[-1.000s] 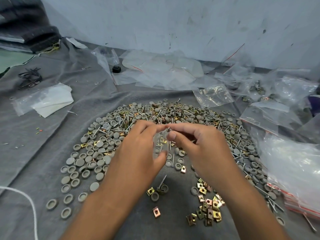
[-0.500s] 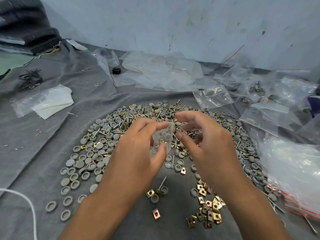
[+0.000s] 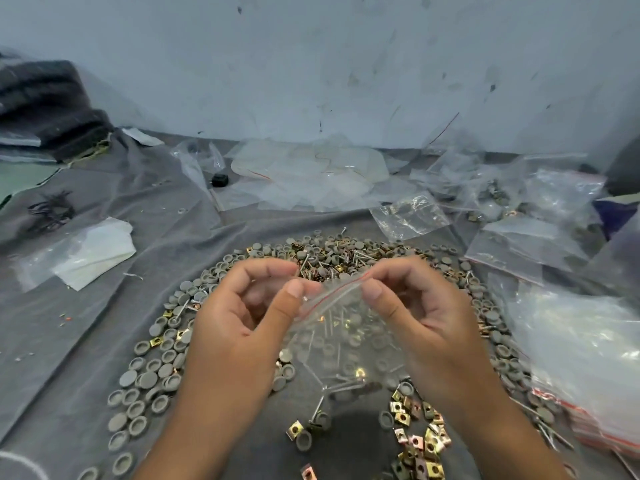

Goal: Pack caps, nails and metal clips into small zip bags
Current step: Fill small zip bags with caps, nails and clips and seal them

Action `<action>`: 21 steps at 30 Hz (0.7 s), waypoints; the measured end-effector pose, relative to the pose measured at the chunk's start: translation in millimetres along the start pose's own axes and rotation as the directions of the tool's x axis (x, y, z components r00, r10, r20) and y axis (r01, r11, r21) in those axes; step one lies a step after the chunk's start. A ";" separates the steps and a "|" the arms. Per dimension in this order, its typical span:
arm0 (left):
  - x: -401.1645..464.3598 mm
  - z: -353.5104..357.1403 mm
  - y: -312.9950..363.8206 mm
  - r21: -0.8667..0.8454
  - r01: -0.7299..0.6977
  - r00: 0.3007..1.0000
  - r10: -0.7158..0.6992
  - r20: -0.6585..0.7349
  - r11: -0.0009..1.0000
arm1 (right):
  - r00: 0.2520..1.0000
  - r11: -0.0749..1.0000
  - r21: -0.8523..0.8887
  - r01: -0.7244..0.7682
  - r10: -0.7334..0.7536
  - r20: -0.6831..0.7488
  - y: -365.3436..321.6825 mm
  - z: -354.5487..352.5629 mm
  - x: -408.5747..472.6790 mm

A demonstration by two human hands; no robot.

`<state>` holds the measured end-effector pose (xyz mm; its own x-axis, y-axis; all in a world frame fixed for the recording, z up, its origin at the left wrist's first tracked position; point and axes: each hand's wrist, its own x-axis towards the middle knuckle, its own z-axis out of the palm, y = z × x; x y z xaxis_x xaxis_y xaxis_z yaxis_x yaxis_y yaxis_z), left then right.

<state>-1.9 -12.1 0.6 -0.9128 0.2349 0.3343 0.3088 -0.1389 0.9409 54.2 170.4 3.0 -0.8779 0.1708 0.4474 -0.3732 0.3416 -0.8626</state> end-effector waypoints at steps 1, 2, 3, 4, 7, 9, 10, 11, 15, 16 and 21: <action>-0.1 1.1 0.2 0.006 0.003 1.000 -0.003 0.011 1.000 | 1.000 0.999 0.023 -0.024 0.024 -0.008 1.3 0.9 -1.4; -0.6 3.1 0.3 0.024 -0.006 1.000 0.005 0.027 1.000 | 0.999 0.999 0.031 -0.040 0.040 -0.012 2.2 2.2 -2.3; -1.3 6.0 0.2 0.051 -0.025 0.999 0.023 0.041 0.998 | 0.999 0.999 0.025 -0.045 0.045 -0.013 3.0 3.5 -2.7; -1.9 9.5 0.2 0.080 -0.046 0.998 0.042 0.048 0.996 | 0.999 0.999 0.013 -0.045 0.046 -0.011 3.5 4.9 -3.0; -2.8 18.3 -3.5 0.133 -0.099 0.995 0.094 0.037 0.986 | 0.999 0.999 0.003 -0.045 0.046 -0.023 4.0 8.5 -4.5; -2.4 20.7 -5.2 0.134 -0.108 0.994 0.105 0.024 0.985 | 0.998 0.998 0.027 -0.060 0.061 -0.014 4.4 8.1 -6.4; -1.9 21.1 -5.6 0.139 -0.111 0.994 0.110 0.017 0.984 | 0.997 0.996 0.044 -0.076 0.076 0.003 4.5 6.8 -7.2; -1.4 21.3 -5.8 0.148 -0.118 0.993 0.118 0.012 0.982 | 0.996 0.994 0.061 -0.090 0.089 0.022 4.7 5.1 -7.7; -0.1 27.8 -3.5 0.172 -0.137 0.991 0.134 0.028 0.976 | 0.998 0.997 0.047 -0.059 0.057 0.035 4.8 -1.5 -9.3; 0.1 29.4 -3.4 0.173 -0.138 0.990 0.133 0.037 0.975 | 0.999 0.998 0.034 -0.049 0.048 0.026 4.8 -2.7 -9.8; 1.3 32.3 -3.3 0.106 -0.080 0.994 0.072 0.078 0.991 | 1.000 0.999 -0.051 -0.010 0.009 -0.018 7.7 -5.3 -13.5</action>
<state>4.5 19.7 -0.3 -0.8645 0.2986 0.4043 0.4074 -0.0548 0.9116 64.8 175.5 -8.4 -0.8755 0.1907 0.4441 -0.3488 0.3868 -0.8537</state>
